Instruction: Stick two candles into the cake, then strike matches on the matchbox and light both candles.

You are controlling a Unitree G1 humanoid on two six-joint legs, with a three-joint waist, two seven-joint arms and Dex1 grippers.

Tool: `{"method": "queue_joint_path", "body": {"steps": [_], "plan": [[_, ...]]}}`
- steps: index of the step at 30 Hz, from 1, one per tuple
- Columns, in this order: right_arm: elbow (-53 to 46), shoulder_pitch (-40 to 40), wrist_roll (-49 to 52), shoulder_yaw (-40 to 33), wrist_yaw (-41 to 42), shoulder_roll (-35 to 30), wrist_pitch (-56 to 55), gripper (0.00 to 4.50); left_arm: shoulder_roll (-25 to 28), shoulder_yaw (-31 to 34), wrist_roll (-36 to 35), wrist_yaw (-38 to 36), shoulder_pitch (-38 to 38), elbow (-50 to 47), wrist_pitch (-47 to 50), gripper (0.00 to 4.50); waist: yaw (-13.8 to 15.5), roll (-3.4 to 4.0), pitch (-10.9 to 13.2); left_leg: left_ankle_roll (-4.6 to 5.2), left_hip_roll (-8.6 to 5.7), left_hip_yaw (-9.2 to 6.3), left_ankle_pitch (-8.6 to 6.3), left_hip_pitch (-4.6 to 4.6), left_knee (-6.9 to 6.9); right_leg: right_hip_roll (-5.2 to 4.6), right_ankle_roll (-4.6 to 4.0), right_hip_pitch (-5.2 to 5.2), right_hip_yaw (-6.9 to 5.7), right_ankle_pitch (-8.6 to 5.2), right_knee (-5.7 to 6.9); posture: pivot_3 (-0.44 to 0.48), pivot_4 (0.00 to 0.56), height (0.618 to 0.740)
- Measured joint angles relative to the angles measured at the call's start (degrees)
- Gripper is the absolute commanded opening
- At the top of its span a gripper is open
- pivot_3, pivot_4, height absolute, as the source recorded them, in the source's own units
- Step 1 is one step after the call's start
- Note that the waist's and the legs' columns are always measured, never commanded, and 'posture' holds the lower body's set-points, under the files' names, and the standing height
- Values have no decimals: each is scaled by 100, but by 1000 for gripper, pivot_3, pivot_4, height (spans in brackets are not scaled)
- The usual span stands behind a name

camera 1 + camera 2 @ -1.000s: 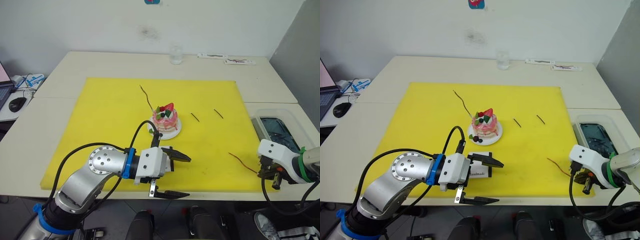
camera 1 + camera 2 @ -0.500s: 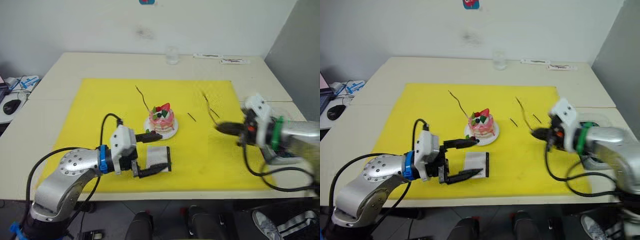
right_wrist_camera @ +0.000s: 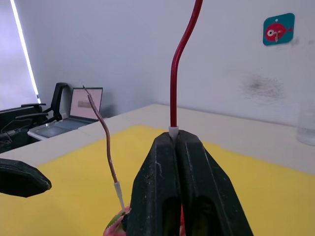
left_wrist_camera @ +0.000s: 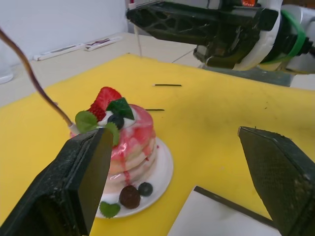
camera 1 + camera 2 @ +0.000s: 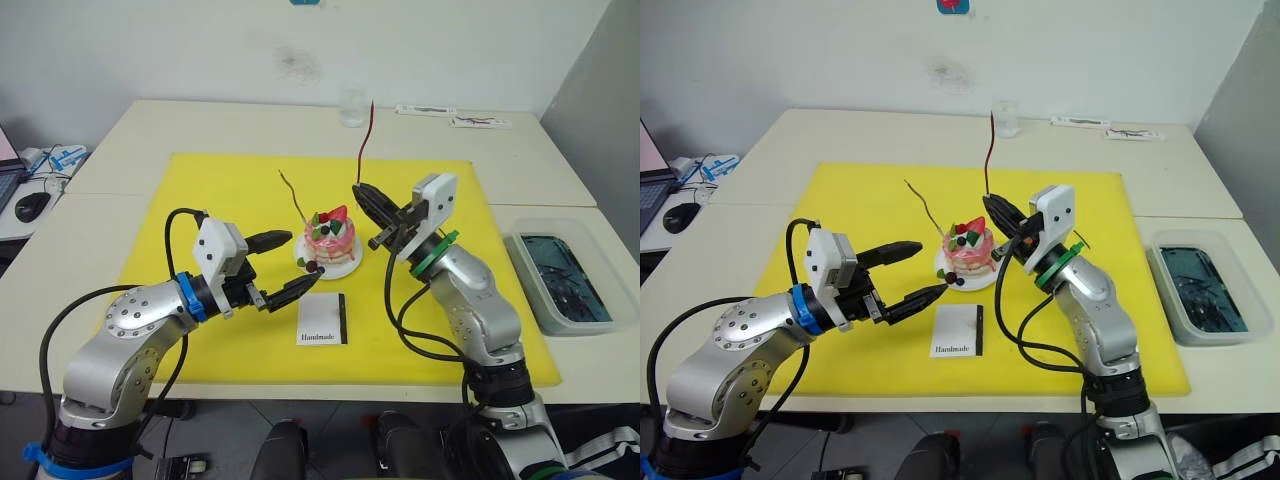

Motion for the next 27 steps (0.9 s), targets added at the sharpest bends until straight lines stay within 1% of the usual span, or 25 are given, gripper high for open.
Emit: {"method": "queue_joint_path", "body": {"steps": [4, 12, 20, 27], "plan": [[433, 96, -213, 115, 5, 108, -595, 26, 8, -9, 28, -29, -71, 33, -3, 4500, -4, 0, 0, 0, 0, 1, 0, 4, 2, 0, 7, 1, 0, -4, 1, 0, 150, 740], [1102, 99, -463, 219, -17, 260, -1244, 26, 51, -113, 112, -252, -84, 140, -100, 4500, -4, 1, 1, 0, 1, 1, 0, 6, -1, 1, -2, 1, 0, -1, 2, 0, 150, 740], [1617, 99, -632, 213, -107, 320, -1585, 26, 45, -111, 71, -251, -85, 157, -105, 4500, -6, 2, 1, 0, 1, 1, 0, 6, -1, 1, -1, 1, 0, -3, 2, 0, 150, 740], [1811, 94, -628, 204, -135, 415, -1680, 26, -29, -25, -90, -122, -196, 154, -70, 4500, -12, 2, 1, 0, 1, 0, 0, 6, -1, 1, -1, 1, 0, -3, 2, 0, 150, 740]]}}
